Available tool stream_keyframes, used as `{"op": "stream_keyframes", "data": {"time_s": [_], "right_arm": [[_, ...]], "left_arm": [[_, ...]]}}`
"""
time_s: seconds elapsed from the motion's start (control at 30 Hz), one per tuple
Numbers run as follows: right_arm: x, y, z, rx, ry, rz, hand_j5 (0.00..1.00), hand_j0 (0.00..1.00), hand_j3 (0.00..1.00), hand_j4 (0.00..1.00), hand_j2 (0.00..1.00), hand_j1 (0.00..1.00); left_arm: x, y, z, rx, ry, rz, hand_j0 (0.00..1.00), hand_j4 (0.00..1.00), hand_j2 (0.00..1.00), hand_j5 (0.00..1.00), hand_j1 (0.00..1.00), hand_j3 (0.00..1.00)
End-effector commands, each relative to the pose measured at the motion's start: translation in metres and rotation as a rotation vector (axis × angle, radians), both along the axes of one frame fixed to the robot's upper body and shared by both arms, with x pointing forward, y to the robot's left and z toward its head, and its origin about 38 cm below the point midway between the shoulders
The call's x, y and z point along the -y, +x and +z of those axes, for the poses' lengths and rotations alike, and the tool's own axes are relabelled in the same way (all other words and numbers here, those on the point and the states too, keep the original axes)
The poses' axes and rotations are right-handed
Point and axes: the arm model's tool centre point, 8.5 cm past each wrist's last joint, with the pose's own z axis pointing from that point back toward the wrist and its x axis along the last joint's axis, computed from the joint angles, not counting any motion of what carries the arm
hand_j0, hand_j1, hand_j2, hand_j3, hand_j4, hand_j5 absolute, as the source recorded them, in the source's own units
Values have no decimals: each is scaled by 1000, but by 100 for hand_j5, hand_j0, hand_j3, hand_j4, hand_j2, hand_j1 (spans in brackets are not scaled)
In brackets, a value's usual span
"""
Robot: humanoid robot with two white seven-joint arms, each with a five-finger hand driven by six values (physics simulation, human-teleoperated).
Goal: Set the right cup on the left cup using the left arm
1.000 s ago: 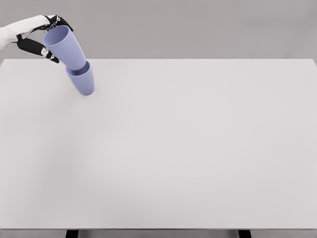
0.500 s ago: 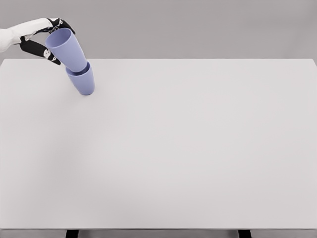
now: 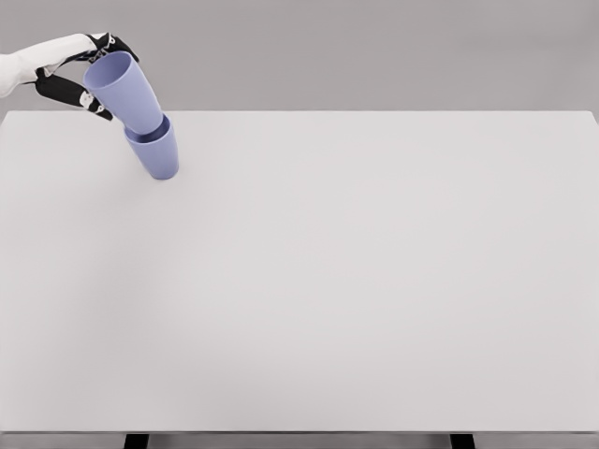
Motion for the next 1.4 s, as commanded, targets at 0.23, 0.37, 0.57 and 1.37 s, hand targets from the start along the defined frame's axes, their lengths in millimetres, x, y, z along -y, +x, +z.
{"op": "stream_keyframes", "data": {"time_s": [0.23, 0.37, 0.57, 1.37], "right_arm": [[0, 0, 0, 1, 1, 1, 100, 100, 100, 100, 100, 100], [0, 0, 0, 0, 1, 1, 100, 100, 100, 100, 100, 100], [0, 0, 0, 1, 1, 1, 100, 100, 100, 100, 100, 100], [0, 0, 0, 1, 1, 1, 100, 100, 100, 100, 100, 100]], "left_arm": [[5, 2, 0, 1, -14, -5, 49, 49, 49, 49, 49, 49], [4, 1, 0, 1, -12, -4, 49, 49, 49, 49, 49, 49], [1, 2, -3, -8, 17, 7, 49, 49, 49, 49, 49, 49], [8, 6, -3, -8, 43, 0, 49, 49, 49, 49, 49, 49]]}}
